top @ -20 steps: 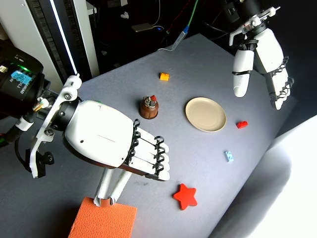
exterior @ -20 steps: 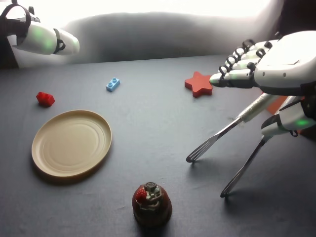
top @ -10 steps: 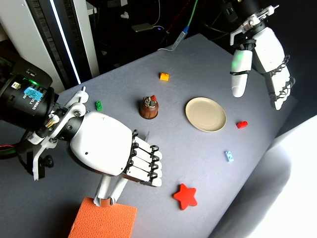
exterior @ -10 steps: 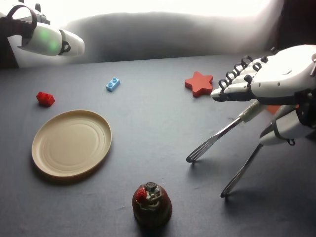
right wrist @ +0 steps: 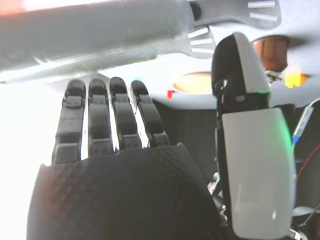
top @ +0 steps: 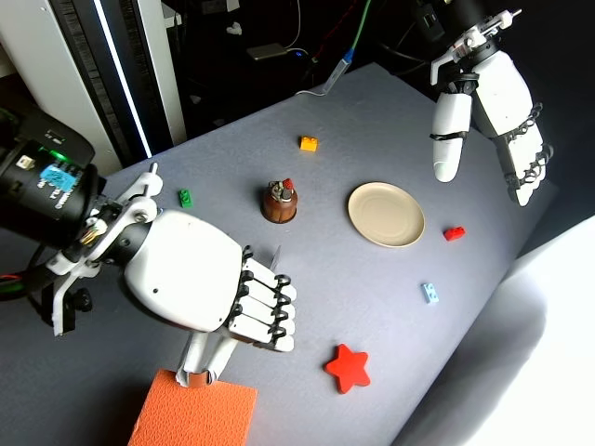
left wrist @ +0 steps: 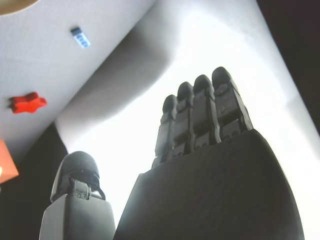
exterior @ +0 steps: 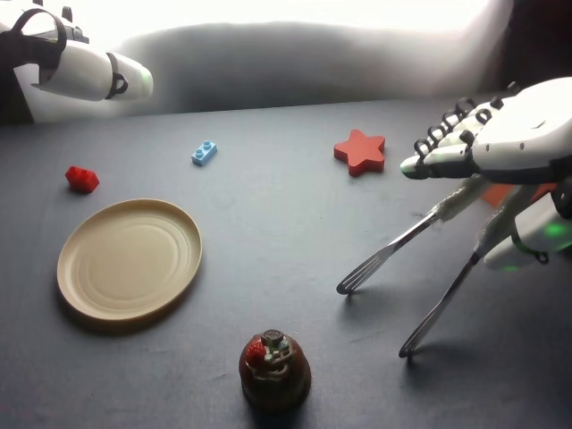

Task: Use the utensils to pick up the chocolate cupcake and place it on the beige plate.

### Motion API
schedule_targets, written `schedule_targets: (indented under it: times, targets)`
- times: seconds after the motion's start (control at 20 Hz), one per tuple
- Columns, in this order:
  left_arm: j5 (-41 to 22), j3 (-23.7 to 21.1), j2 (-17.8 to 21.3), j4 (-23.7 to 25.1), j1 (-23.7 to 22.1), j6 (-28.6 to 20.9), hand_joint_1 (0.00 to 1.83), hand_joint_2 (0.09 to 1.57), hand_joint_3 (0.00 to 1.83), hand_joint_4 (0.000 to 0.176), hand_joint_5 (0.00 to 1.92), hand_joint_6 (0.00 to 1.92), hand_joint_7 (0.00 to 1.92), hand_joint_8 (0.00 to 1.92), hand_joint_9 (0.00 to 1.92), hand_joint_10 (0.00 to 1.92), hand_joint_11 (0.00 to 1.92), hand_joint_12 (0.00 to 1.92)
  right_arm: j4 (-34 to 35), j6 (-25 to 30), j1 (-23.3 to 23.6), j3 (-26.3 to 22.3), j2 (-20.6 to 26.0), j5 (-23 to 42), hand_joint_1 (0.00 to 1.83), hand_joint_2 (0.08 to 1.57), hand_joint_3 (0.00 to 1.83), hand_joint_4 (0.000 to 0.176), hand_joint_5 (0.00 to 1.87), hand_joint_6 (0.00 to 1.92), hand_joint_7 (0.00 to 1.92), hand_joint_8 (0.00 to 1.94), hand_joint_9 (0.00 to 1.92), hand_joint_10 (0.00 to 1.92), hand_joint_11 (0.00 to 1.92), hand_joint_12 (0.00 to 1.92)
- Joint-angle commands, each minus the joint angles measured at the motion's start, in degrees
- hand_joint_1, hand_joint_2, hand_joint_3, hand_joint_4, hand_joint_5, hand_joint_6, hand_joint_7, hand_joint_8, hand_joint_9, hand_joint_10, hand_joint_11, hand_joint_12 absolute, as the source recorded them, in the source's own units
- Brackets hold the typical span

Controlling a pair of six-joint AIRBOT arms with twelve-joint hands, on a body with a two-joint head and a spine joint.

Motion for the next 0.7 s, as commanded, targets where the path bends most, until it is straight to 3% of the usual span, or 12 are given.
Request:
schedule_targets:
  times: [0.0,0.25,0.45,0.5,0.55,0.65]
  targets:
    - [-1.0,-0.1,0.5,3.8,-0.5,0.0,0.04,1.13,0.00,0.000,0.07,0.00,0.10,0.00,0.06,0.00,0.00,0.08,0.1,-0.4,-0.1,0.4,0.1,5.5,0.60,1.06,0.00,0.000,0.00,0.00,0.00,0.00,0.00,0.00,0.00,0.00]
    - [-0.7,0.0,0.3,3.7,-0.4,0.0,0.07,1.13,0.00,0.000,0.08,0.00,0.11,0.00,0.06,0.00,0.00,0.09,0.2,-1.2,-2.2,3.2,-2.0,6.0,0.46,0.99,0.00,0.000,0.00,0.00,0.00,0.00,0.00,0.00,0.00,0.00]
    - [-0.8,-0.2,0.4,3.7,-0.3,0.0,0.06,1.13,0.00,0.000,0.07,0.00,0.11,0.00,0.06,0.00,0.00,0.07,1.0,-1.5,-3.0,4.7,-3.0,5.6,0.48,0.97,0.00,0.000,0.00,0.00,0.00,0.00,0.00,0.00,0.00,0.00]
    - [-0.7,-0.2,0.4,3.7,-0.2,0.0,0.05,1.14,0.00,0.000,0.07,0.00,0.10,0.00,0.05,0.00,0.00,0.04,2.0,-2.3,-3.0,4.7,-3.1,5.6,0.48,0.96,0.00,0.000,0.00,0.00,0.00,0.00,0.00,0.00,0.00,0.00]
    - [-0.7,-0.1,0.4,3.7,-0.2,0.0,0.06,1.13,0.00,0.000,0.07,0.00,0.10,0.00,0.05,0.00,0.00,0.04,8.1,-8.2,-3.0,4.9,-3.0,5.3,0.47,0.96,0.00,0.000,0.00,0.00,0.00,0.00,0.00,0.00,0.00,0.00]
    - [-0.8,-0.3,0.3,3.7,-0.2,0.0,0.09,1.13,0.00,0.000,0.08,0.01,0.12,0.01,0.05,0.00,0.01,0.04,10.9,-10.6,-3.0,5.0,-3.1,4.6,0.52,0.96,0.00,0.000,0.00,0.00,0.00,0.00,0.00,0.00,0.00,0.00]
